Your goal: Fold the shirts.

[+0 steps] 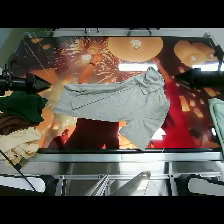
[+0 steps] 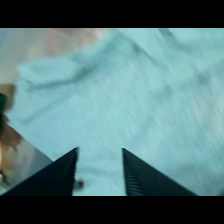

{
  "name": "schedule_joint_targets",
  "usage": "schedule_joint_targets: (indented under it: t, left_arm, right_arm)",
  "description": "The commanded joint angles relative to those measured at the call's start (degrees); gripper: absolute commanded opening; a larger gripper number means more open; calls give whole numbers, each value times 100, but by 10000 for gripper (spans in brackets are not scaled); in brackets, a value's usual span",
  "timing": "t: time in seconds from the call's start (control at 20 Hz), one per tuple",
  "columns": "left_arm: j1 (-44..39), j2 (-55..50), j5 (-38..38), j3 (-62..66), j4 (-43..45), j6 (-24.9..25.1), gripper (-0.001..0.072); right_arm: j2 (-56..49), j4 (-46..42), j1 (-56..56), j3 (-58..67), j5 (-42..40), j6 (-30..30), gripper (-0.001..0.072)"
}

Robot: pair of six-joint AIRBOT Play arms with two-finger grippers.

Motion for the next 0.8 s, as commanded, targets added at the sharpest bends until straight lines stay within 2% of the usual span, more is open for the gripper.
schedule_joint_targets:
  t: [0.0,0.15,0.3,0.55,0.75]
  left_arm:
    - [11,-39,-44,-15,1899,-616,295]
    - [-179,-39,695,-372,2330,-656,296]
    - [-422,-262,1169,-372,2485,-656,296]
    - [-826,-1388,444,505,2514,-656,296]
    - [-997,-2173,-450,1032,2494,-656,296]
  right_arm:
    - [837,-1366,-199,-1639,-601,702,502]
    - [841,-1191,-66,-2551,-1366,699,498]
    - [562,-1176,186,-2739,-1443,682,499]
    - [529,-855,354,-2739,-1414,592,499]
    - [529,-861,345,-2741,-1333,616,500]
